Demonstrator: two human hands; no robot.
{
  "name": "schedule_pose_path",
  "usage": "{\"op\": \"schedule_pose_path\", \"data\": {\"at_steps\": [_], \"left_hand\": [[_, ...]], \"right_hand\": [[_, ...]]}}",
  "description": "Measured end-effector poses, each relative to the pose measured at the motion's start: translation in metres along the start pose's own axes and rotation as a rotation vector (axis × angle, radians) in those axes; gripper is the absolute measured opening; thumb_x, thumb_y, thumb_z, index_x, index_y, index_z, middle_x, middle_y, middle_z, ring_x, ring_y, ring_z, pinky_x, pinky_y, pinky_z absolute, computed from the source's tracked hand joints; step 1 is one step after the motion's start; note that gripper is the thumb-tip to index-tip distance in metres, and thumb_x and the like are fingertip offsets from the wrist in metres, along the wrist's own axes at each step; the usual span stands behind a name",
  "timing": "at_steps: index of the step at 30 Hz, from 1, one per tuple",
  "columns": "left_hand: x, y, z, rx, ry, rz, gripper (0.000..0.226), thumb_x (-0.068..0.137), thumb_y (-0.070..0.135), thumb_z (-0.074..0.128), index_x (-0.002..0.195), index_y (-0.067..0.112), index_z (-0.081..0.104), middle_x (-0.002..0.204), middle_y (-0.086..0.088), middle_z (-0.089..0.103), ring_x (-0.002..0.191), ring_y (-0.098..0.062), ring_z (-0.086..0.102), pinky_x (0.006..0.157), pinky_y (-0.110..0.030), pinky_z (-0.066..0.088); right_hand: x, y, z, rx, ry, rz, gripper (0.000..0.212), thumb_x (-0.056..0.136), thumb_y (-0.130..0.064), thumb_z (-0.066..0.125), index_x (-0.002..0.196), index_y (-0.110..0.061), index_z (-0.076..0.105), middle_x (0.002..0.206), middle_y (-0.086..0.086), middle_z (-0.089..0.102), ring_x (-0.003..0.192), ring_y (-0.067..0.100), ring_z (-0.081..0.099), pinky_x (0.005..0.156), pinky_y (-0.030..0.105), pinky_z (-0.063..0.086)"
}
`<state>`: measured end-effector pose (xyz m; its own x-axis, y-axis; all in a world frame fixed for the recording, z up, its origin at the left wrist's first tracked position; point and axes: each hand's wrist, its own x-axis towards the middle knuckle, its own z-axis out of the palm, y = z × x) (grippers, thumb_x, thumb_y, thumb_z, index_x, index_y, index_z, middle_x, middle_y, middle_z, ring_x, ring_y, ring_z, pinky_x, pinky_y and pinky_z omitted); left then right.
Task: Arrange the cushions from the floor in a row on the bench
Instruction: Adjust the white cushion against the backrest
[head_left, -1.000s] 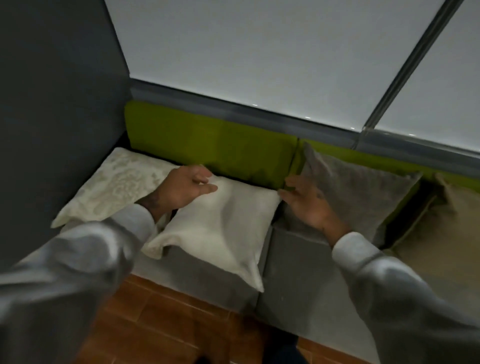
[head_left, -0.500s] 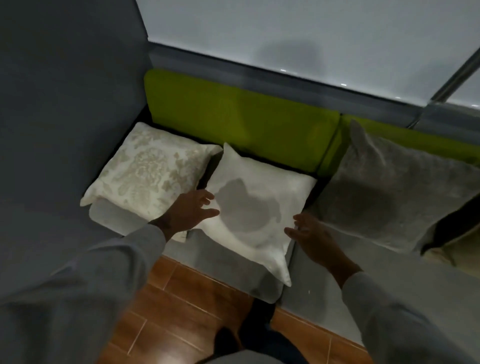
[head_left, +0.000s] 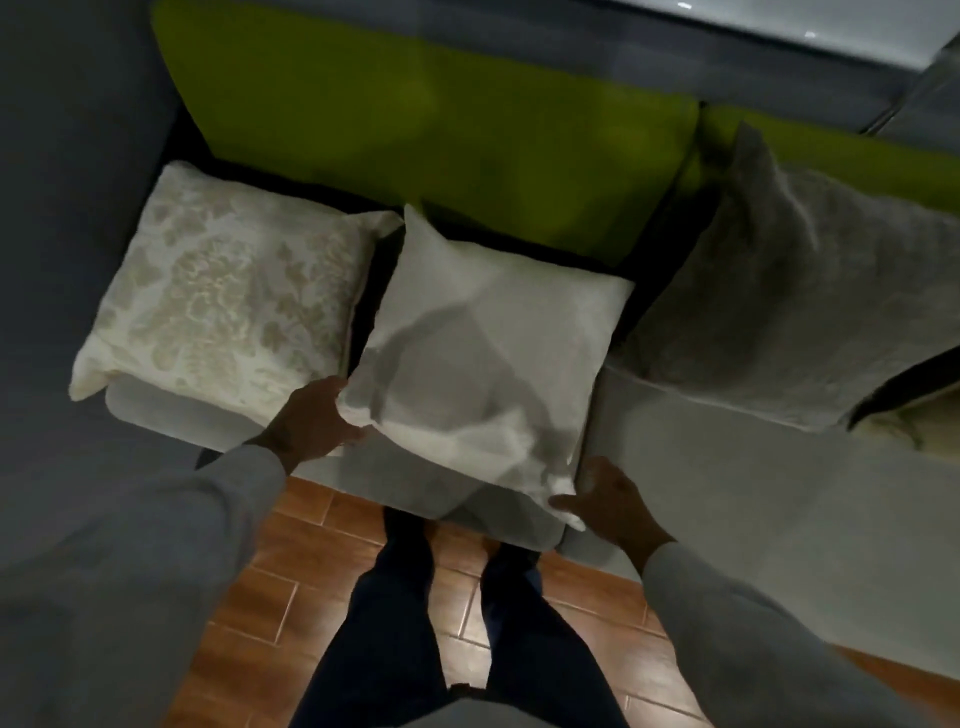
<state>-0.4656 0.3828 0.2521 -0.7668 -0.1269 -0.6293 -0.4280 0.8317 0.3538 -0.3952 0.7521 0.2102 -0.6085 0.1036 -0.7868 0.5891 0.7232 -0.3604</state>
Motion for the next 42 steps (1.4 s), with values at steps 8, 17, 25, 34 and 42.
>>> {"op": "schedule_pose_path", "data": {"at_steps": [8, 17, 25, 34, 42], "left_hand": [[0.053, -0.028, 0.009, 0.197, -0.14, 0.159, 0.05, 0.081, 0.044, 0.071, 0.122, 0.017, 0.062, 0.122, -0.013, 0.065, 0.107, -0.036, 0.062, 0.089, -0.042, 0.05], [0.075, -0.023, -0.049, 0.507, -0.254, 0.443, 0.038, 0.1, 0.041, 0.044, 0.125, 0.019, 0.063, 0.119, -0.007, 0.068, 0.098, -0.021, 0.064, 0.081, -0.03, 0.047], [0.065, 0.053, -0.142, 0.168, -0.122, 0.594, 0.024, 0.098, 0.037, 0.051, 0.081, 0.025, 0.063, 0.076, 0.002, 0.064, 0.078, -0.019, 0.063, 0.072, -0.03, 0.046], [0.074, 0.131, -0.216, -0.112, -0.097, 0.588, 0.025, 0.098, 0.023, 0.055, 0.09, 0.001, 0.061, 0.09, -0.021, 0.057, 0.067, -0.021, 0.05, 0.053, -0.012, 0.037], [0.111, 0.09, -0.21, -0.396, -0.299, 0.237, 0.024, 0.091, 0.041, 0.063, 0.105, 0.022, 0.068, 0.103, -0.01, 0.071, 0.089, -0.032, 0.071, 0.066, -0.042, 0.057]], "right_hand": [[0.003, -0.013, 0.047, 0.017, 0.136, 0.151, 0.067, 0.084, -0.04, 0.077, 0.137, -0.007, 0.052, 0.138, 0.02, 0.046, 0.129, 0.038, 0.048, 0.106, 0.044, 0.042], [-0.018, -0.053, 0.032, 0.136, 0.391, 0.108, 0.029, 0.101, -0.025, 0.053, 0.126, -0.014, 0.063, 0.127, 0.016, 0.06, 0.119, 0.037, 0.056, 0.096, 0.036, 0.045], [-0.042, -0.113, -0.062, 0.389, 0.58, 0.049, 0.02, 0.103, -0.032, 0.046, 0.105, -0.017, 0.059, 0.104, 0.01, 0.06, 0.101, 0.033, 0.057, 0.087, 0.039, 0.046], [-0.034, -0.162, -0.184, 0.385, 0.743, -0.019, 0.022, 0.089, -0.028, 0.067, 0.07, -0.024, 0.058, 0.088, 0.008, 0.065, 0.089, 0.025, 0.06, 0.08, 0.037, 0.049], [0.005, -0.155, -0.124, 1.031, 0.643, -0.215, 0.074, 0.069, -0.037, 0.09, 0.133, -0.027, 0.054, 0.117, 0.002, 0.069, 0.097, 0.016, 0.071, 0.077, 0.036, 0.061]]}}
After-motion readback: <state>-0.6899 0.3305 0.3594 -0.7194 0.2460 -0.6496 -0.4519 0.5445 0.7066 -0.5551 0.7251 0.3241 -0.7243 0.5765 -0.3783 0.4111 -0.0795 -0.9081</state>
